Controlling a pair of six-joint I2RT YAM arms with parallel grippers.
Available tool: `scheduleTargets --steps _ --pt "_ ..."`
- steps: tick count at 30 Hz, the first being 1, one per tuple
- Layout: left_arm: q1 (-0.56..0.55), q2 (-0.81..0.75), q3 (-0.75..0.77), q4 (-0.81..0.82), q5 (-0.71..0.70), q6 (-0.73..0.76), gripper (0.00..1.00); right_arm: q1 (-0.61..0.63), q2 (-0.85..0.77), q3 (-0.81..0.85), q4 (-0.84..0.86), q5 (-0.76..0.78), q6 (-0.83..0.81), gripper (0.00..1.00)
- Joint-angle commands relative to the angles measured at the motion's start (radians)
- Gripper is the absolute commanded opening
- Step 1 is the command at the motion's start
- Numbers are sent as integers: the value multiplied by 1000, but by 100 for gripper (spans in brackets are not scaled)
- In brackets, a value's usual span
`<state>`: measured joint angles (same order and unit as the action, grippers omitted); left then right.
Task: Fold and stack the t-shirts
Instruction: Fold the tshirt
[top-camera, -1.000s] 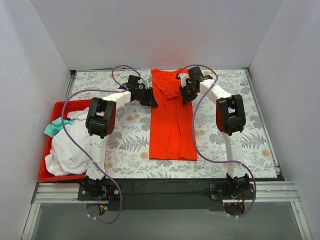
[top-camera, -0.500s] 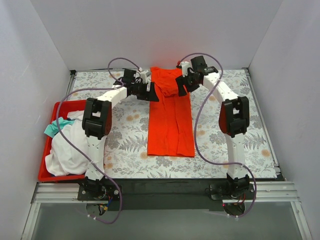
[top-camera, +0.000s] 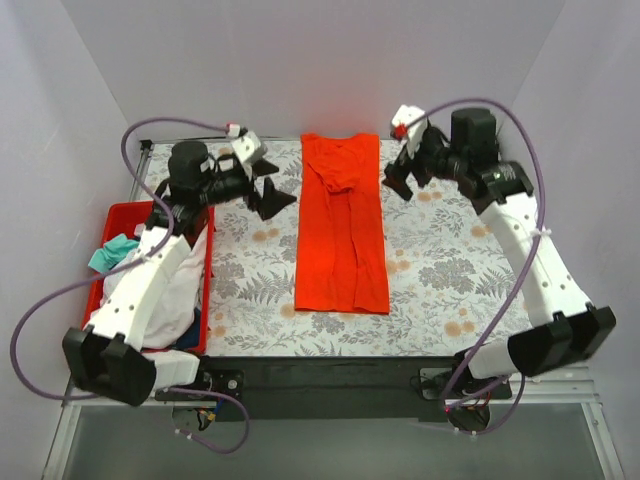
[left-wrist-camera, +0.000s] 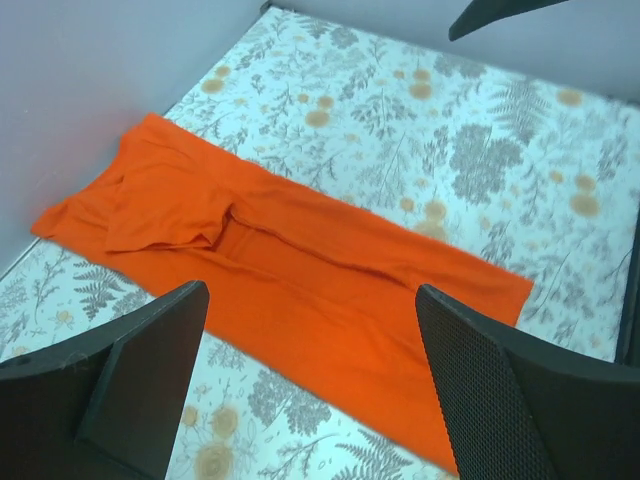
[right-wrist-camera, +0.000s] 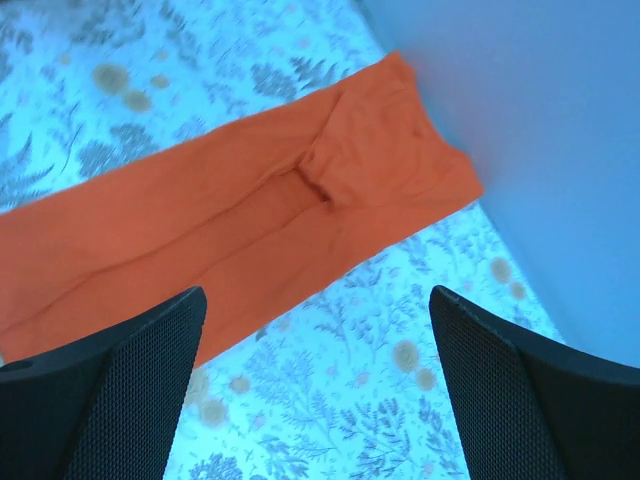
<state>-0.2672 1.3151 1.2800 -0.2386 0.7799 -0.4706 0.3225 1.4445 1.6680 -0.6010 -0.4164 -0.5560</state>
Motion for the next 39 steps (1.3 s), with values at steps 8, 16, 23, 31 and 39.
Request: scheduleTargets --steps 8,16,23,31,39 --pt "-281 -296 -611 -153 -99 467 69 205 -325 -748 -62 37 -288 91" --pt "-411 -202 -757 71 -221 500 56 315 -271 -929 81 103 -303 76" --pt "-477 -91 -797 203 -277 533 53 372 -225 -1011 182 110 -308 66" --pt "-491 -24 -823 265 -320 590 52 401 -184 -1080 273 149 -320 60" --pt "-491 79 -814 277 -357 621 50 403 -99 -1082 294 162 -314 45"
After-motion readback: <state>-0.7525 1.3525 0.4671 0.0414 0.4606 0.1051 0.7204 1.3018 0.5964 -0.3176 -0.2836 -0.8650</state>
